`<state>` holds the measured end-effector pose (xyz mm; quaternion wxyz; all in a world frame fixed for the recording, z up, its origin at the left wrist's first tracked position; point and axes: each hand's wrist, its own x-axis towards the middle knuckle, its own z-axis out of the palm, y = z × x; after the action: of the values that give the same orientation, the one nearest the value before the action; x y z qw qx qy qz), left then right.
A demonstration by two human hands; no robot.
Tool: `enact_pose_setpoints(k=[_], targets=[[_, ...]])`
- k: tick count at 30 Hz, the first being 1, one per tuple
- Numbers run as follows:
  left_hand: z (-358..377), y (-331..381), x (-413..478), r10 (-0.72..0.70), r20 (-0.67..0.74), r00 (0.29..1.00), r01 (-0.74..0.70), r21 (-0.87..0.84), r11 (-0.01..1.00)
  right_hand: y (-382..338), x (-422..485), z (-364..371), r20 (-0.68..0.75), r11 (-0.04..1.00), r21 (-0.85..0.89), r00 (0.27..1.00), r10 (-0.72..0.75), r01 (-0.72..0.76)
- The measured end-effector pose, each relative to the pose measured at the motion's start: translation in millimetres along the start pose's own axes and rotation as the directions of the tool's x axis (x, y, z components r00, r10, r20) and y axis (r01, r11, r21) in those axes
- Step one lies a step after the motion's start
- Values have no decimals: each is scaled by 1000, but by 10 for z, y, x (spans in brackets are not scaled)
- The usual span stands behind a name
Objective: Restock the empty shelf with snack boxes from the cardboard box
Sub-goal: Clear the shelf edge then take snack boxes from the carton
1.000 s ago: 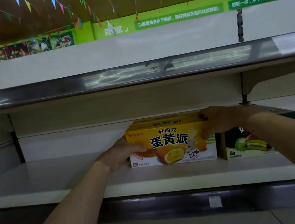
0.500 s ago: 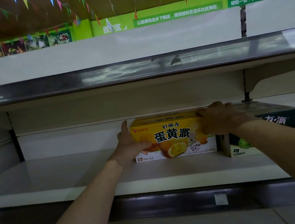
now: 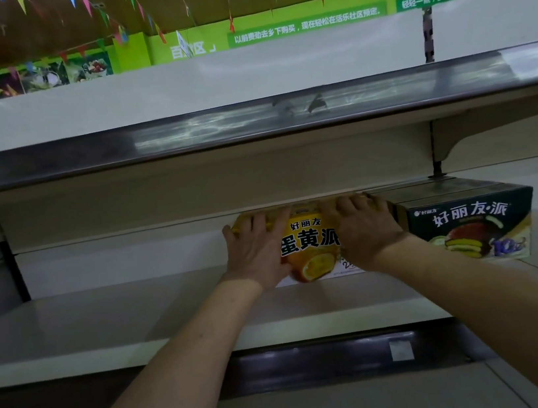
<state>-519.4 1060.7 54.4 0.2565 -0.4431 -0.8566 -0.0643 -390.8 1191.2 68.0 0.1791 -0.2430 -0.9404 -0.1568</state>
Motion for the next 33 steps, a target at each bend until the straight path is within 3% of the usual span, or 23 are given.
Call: enact_pose_setpoints(k=[4,10,17,22,28,33], targets=[[-6,22,-23,-5,-6,1000,5,5,1000,-28,-20,31,-36,998,53,999,29,-27],[-166,128,-41,-30,64,997,33,-45,998,-35,-100,-109,28,991,115,998,60,-63],[-425,670,-255,-26,-51,998,12,-249,969,20,-631,-364,2,993,108,999,47,-47],[-634,1153,-484,86,-54,995,-98,-293,951,323,-1217,-612,-30,993,61,994,101,-99],[-921,2183,-859,245,-64,967,-250,-398,883,893,-2225,-852,31,965,-11,964,262,-262],[-1230,3138,-1390,409,-60,911,-396,-412,821,1358,-3266,-1088,135,907,-81,897,421,-413]])
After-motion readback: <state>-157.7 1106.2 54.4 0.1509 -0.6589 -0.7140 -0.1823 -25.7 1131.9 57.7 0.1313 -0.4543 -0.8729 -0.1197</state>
